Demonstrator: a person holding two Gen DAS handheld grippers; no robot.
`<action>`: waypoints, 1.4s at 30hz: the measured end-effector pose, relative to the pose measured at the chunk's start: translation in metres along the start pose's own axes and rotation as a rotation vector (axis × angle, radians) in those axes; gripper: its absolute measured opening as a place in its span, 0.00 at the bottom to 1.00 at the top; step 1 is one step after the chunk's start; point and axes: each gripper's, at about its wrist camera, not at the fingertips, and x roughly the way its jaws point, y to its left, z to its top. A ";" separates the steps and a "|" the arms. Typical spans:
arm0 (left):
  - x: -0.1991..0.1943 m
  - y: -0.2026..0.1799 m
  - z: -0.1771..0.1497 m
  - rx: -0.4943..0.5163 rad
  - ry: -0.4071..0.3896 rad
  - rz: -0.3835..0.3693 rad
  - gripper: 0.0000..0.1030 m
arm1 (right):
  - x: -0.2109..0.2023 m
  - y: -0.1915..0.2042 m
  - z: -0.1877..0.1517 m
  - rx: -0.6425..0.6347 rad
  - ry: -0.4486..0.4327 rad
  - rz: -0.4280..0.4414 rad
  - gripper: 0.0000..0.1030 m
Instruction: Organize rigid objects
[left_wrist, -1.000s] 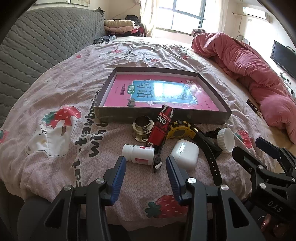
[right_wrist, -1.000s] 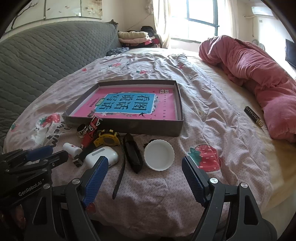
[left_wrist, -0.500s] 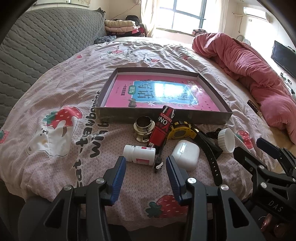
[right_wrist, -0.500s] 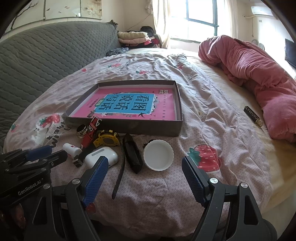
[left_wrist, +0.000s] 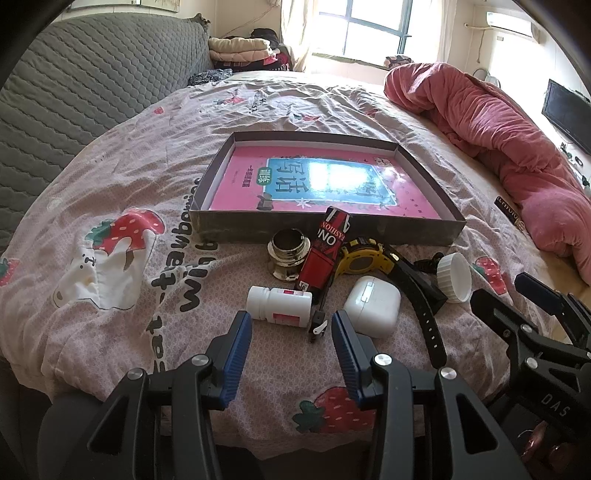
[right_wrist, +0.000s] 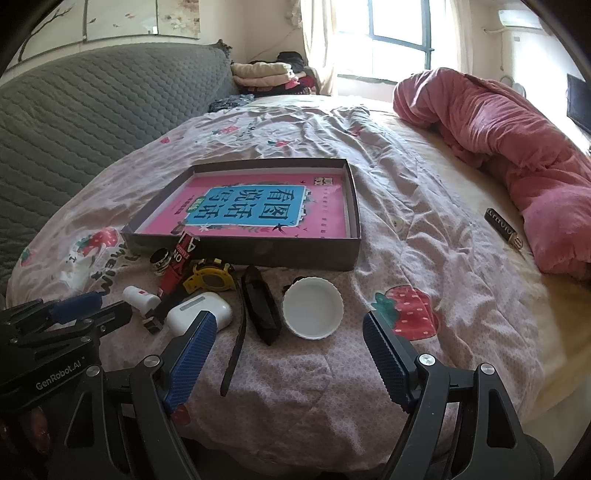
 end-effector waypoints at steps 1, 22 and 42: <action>0.000 0.000 0.000 -0.001 0.000 0.000 0.43 | 0.000 0.000 0.000 -0.001 0.000 -0.001 0.80; 0.007 0.009 -0.001 -0.018 0.018 -0.005 0.43 | 0.002 -0.015 0.001 0.068 0.014 -0.001 0.80; 0.033 0.028 0.003 -0.067 0.077 -0.041 0.43 | 0.017 -0.035 0.004 0.155 0.049 0.000 0.80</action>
